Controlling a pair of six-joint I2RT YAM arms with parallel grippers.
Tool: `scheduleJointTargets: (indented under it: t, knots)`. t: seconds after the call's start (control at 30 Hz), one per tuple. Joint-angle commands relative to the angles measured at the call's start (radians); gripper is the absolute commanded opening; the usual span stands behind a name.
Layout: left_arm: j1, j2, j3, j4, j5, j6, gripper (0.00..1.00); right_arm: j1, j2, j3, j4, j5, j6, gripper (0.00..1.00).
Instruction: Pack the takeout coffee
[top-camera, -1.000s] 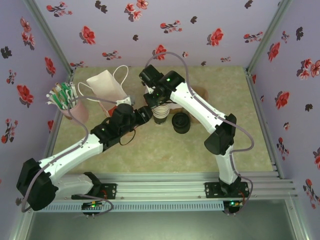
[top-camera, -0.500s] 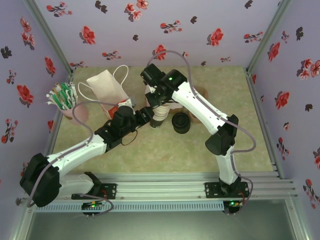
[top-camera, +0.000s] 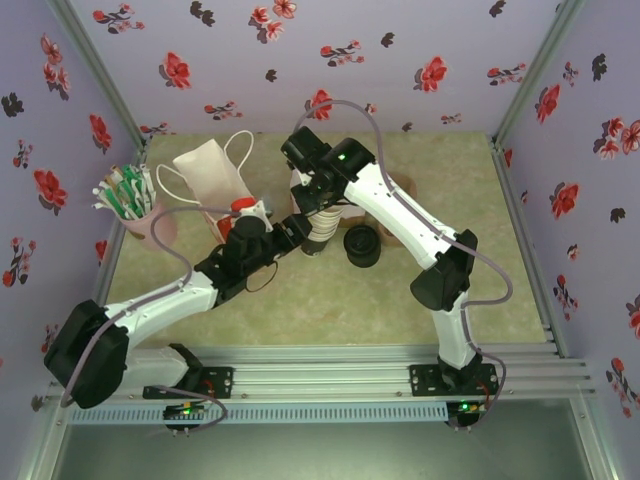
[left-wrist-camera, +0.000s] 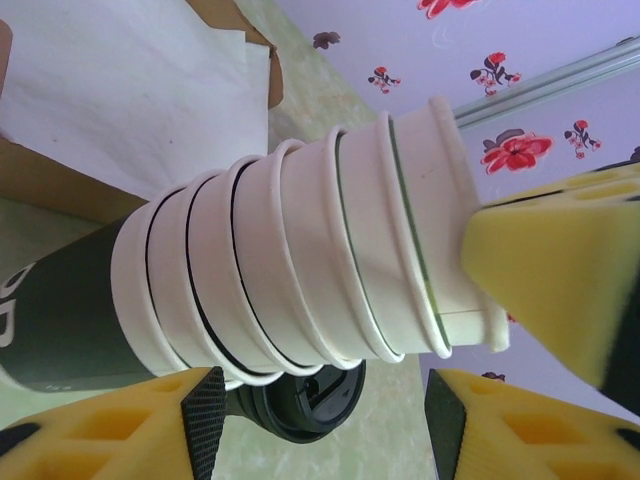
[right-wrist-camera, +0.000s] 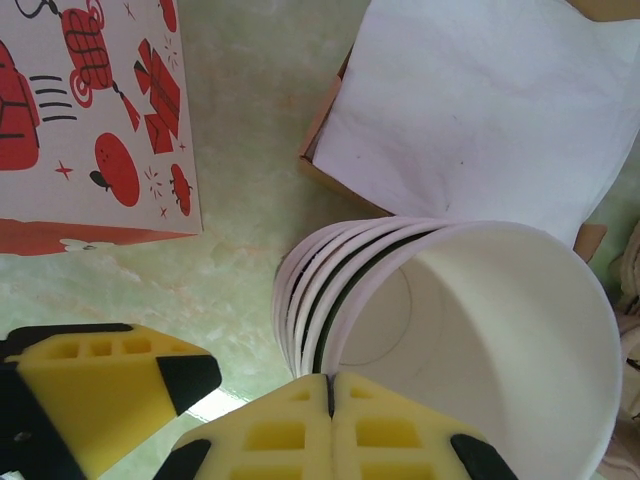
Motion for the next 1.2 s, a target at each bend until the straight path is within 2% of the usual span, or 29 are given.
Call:
scheduleJointTargets:
  t: [0.0,0.4,0.73,1.03,1.17]
  knots:
    - [0.01,0.03,-0.024,0.085,0.021,-0.026,0.58,0.011,-0.031,0.044,-0.015,0.013,-0.017,0.0]
    - [0.011,0.081,-0.051,0.171,0.043,-0.046,0.59,0.023,-0.026,0.095,-0.046,0.034,-0.019,0.0]
    - [0.011,0.077,-0.076,0.179,0.039,-0.051,0.58,0.032,-0.019,0.266,-0.145,0.134,-0.04,0.0]
    - [0.011,0.037,-0.085,0.136,0.028,-0.046,0.6,0.039,-0.143,0.281,-0.194,0.183,-0.046,0.0]
    - [0.008,0.004,-0.083,0.094,0.019,-0.041,0.61,0.059,-0.243,0.164,-0.175,0.175,-0.042,0.0]
